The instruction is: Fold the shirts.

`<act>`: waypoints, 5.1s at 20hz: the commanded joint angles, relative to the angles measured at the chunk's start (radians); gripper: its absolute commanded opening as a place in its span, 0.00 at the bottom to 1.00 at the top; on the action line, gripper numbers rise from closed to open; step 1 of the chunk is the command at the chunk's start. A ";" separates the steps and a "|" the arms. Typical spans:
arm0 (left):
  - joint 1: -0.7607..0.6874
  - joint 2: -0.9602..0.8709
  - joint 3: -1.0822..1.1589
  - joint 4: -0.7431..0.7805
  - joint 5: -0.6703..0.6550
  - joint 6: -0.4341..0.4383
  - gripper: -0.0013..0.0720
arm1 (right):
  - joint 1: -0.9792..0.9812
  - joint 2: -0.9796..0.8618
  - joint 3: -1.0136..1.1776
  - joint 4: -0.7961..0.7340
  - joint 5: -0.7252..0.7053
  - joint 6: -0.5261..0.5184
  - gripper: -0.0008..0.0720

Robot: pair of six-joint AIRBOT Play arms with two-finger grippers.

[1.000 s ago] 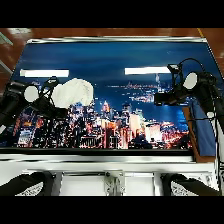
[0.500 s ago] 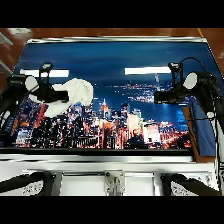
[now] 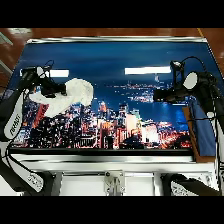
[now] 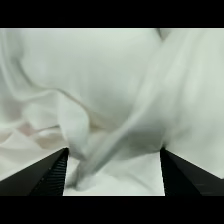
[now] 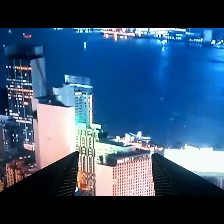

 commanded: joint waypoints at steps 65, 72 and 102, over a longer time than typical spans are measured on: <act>-0.633 0.919 0.320 0.113 -0.368 0.087 0.08 | -0.021 0.732 0.138 0.333 -0.211 -0.247 0.10; -0.616 0.862 0.060 0.143 -0.389 0.144 0.08 | -0.021 0.613 0.106 0.166 0.388 -0.066 0.10; -0.270 0.745 -1.109 -0.551 0.225 0.066 0.91 | -0.021 0.250 -0.314 0.157 -0.043 0.024 0.11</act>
